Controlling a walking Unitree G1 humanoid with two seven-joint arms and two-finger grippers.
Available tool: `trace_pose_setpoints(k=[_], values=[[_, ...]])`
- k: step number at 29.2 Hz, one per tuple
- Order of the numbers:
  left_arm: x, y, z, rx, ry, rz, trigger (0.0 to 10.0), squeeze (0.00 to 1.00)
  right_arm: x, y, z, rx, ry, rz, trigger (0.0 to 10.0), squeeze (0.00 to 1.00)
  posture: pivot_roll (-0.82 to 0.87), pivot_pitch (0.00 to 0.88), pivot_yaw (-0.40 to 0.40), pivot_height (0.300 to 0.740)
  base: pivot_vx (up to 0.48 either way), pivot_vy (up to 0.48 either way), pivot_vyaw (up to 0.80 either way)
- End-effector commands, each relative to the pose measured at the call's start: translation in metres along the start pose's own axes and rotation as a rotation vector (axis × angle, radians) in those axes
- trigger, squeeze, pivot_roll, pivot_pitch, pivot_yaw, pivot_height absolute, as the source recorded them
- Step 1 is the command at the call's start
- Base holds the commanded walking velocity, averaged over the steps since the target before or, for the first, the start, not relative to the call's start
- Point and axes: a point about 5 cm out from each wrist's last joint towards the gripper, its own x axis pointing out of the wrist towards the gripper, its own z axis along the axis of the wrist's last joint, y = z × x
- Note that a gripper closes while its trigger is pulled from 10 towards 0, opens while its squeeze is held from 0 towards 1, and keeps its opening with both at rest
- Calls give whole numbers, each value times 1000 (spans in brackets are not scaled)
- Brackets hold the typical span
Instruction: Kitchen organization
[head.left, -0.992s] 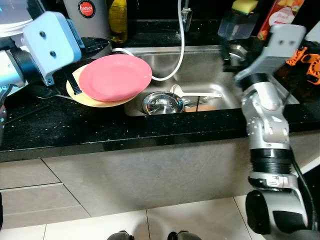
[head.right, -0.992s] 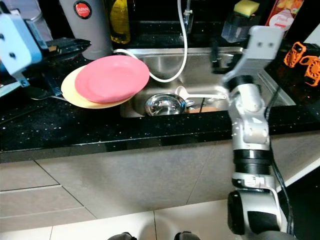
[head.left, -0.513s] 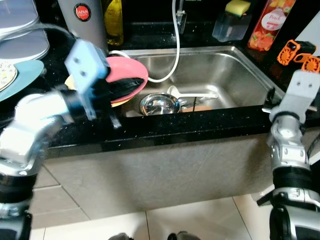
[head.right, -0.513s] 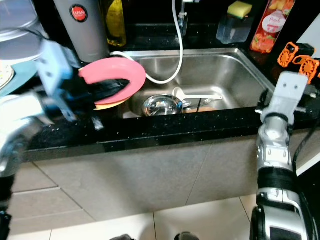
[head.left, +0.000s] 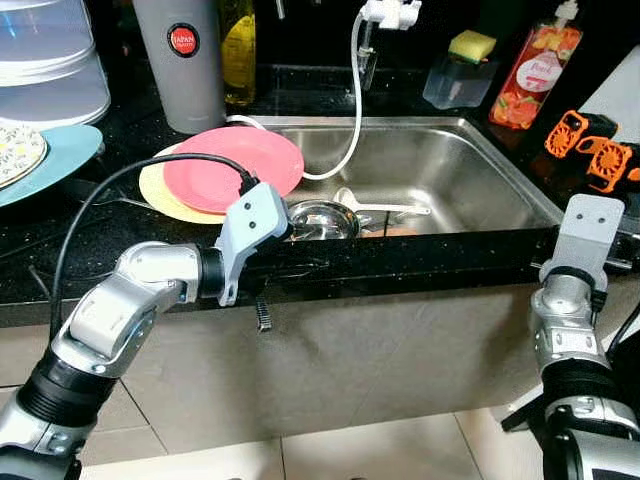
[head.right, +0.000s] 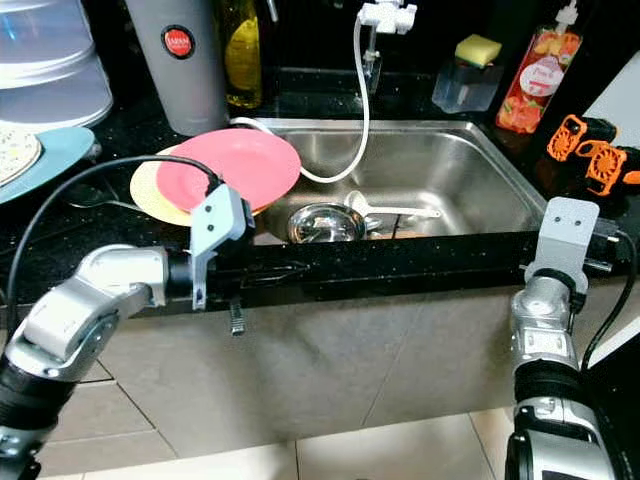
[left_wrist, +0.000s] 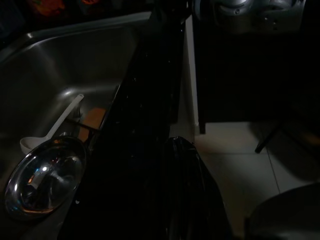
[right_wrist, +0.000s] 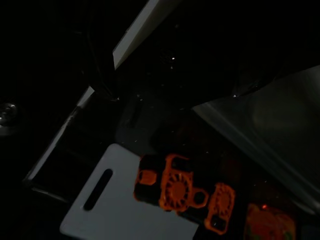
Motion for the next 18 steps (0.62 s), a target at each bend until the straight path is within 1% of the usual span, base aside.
trace_pose_setpoints(k=[1,2,3,4,5,6,7,8,9,10,11,12,13,14,15,16,17,18], values=[[-3,-2,-4,32,55,-13,10000,0,-7,-9,-22,-70,24,-32,10000,0,119,46,-36,740,0,0,0],[-5,-3,-5,49,69,-20,10000,0,3,-17,20,-48,-189,-68,10000,0,119,46,-36,740,0,0,0],[-5,-3,-5,53,73,-24,10000,0,5,-20,32,-49,-243,-77,10000,0,119,46,-36,740,0,0,0],[-5,-3,-5,53,73,-24,10000,0,5,-20,32,-49,-243,-77,10000,0,119,46,-36,740,0,0,0],[-5,-4,-5,61,79,-31,10000,0,9,-24,43,-42,-278,-100,10000,0,117,45,-38,740,0,0,0],[-6,-4,-5,66,82,-36,10000,0,11,-27,49,-38,-297,-116,10000,0,117,45,-38,740,0,0,0],[-6,-4,-5,66,82,-36,10000,0,11,-27,49,-38,-297,-116,10000,0,117,45,-38,740,0,0,0],[-5,-5,-5,70,85,-45,10000,0,17,-35,60,-38,-329,-156,10000,0,114,43,-38,740,0,0,0],[-5,-5,-5,70,85,-45,10000,0,17,-35,60,-38,-329,-156,10000,0,114,43,-38,740,0,0,0],[-5,-7,-4,73,85,-58,10000,0,22,-44,70,-39,-351,-196,10000,0,114,43,-38,740,0,0,0],[-4,-9,-4,74,82,-75,10000,0,29,-54,73,-52,-343,-237,10000,0,113,40,-40,740,0,0,0],[-3,-12,-2,80,77,-94,10000,0,34,-65,70,-60,-315,-274,10000,0,115,39,-42,740,0,0,0],[-3,-12,-2,80,77,-94,10000,0,34,-65,70,-60,-315,-274,10000,0,115,39,-42,740,0,0,0],[-2,-15,-1,86,71,-112,10000,0,38,-74,59,-83,-267,-302,10000,0,115,39,-42,740,0,0,0],[-2,-15,-1,86,71,-112,10000,0,38,-74,59,-83,-267,-302,10000,0,115,39,-42,740,0,0,0],[-1,-20,3,91,52,-145,10000,0,39,-90,24,-175,-141,-332,10000,0,117,42,-45,740,0,0,0],[-1,-20,3,91,52,-145,10000,0,39,-90,24,-175,-141,-332,10000,0,117,42,-45,740,0,0,0],[-1,-23,6,98,43,-165,10000,0,34,-99,-5,-254,-34,-320,10000,0,116,43,-45,740,0,0,0]])
